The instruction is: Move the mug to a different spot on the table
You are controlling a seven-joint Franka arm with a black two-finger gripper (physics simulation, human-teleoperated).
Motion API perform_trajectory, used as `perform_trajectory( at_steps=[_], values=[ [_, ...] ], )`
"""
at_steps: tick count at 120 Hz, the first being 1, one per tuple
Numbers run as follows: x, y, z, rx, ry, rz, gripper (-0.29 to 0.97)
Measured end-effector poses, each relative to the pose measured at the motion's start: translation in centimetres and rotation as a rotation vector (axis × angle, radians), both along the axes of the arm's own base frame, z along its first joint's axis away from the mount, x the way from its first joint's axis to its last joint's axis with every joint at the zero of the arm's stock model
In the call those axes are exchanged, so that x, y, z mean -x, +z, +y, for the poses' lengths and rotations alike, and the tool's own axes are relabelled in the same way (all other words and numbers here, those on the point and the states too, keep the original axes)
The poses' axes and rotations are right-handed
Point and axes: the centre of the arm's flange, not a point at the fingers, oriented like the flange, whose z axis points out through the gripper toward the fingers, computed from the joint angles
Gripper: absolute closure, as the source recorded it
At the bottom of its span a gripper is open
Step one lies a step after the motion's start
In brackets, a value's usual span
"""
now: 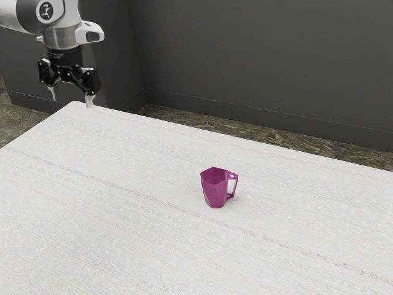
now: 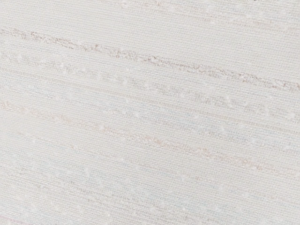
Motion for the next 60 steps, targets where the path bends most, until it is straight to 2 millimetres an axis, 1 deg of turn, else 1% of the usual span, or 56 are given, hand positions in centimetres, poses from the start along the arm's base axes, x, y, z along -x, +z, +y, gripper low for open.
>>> perform_trajectory(
  at_steps=[10,20,32,39,42,45,50,55,57,60],
  values=[
    [0.0,0.0,0.3,0.001,0.009,-0.002,0.00],
    [-0.1,0.0,-0.6,0.004,-0.006,-0.007,0.00],
    [-2.3,-2.9,-2.8,0.022,-0.036,0.016,0.00],
    [-3.7,-5.1,-4.3,0.002,-0.061,0.038,0.00],
    [-4.4,-5.8,-5.7,-0.003,-0.088,0.039,0.00],
    [-4.9,-6.5,-7.9,-0.008,-0.130,0.037,0.00],
    [-5.6,-7.8,-12.8,-0.013,-0.220,0.038,0.00],
    [-5.4,-8.6,-17.9,-0.016,-0.313,0.033,0.00],
    [-5.3,-8.7,-19.5,-0.016,-0.342,0.029,0.00],
    [-5.2,-8.8,-21.4,-0.016,-0.376,0.021,0.00]
  ],
)
